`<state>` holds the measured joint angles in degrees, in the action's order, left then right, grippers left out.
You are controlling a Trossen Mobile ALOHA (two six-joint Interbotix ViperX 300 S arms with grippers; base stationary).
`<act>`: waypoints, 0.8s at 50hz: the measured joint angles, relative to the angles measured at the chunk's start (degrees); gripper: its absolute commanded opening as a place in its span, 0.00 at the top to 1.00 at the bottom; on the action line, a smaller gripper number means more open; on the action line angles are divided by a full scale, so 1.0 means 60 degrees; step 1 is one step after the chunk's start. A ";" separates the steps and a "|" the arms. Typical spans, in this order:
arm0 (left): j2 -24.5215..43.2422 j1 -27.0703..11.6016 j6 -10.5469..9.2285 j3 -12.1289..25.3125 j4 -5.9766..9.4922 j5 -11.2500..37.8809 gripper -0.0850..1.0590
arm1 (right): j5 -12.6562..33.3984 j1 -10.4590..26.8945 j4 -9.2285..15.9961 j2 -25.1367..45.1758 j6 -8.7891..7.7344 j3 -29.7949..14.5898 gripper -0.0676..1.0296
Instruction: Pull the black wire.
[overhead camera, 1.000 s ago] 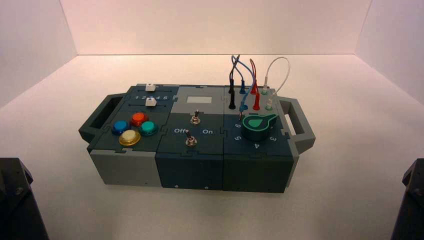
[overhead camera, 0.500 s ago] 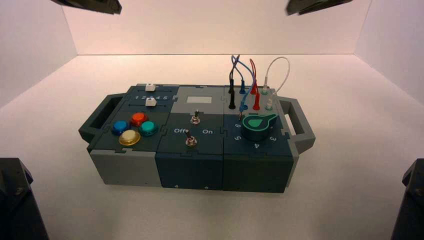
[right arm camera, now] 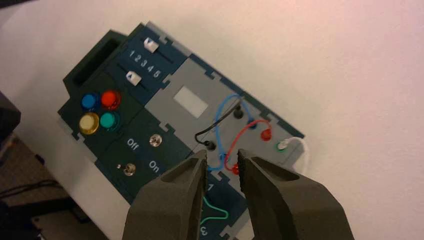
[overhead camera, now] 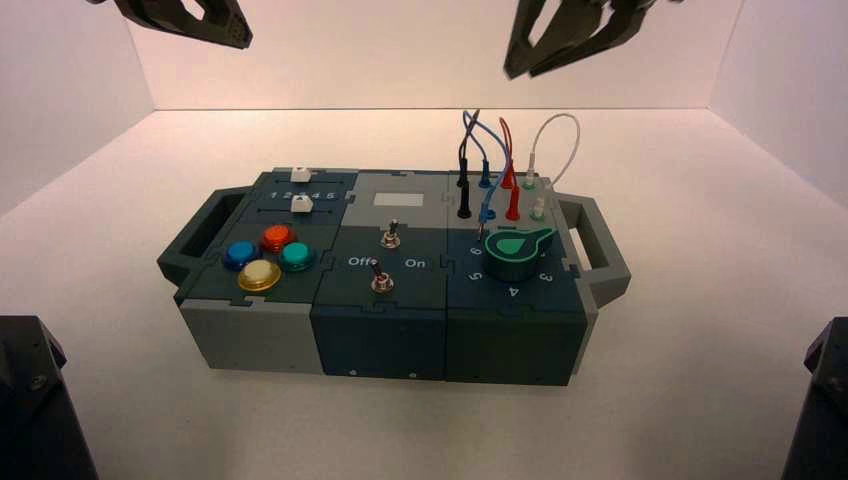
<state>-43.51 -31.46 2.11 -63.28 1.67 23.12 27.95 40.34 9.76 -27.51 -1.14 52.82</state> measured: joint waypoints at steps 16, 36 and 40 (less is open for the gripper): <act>0.0073 0.0000 0.0000 0.0000 0.0000 0.0103 0.95 | 0.0439 0.0352 0.0146 0.0981 0.0000 -0.0278 0.49; 0.0088 -0.0015 0.0000 0.0000 0.0000 0.0103 0.95 | 0.0527 0.0937 0.0337 0.1963 0.0000 -0.0645 0.51; 0.0073 -0.0015 0.0000 0.0000 0.0000 0.0103 0.95 | 0.0527 0.0952 0.0337 0.2153 0.0000 -0.0732 0.51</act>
<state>-43.07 -31.55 2.11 -63.28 1.67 23.73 31.11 46.05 11.78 -14.59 -1.14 48.43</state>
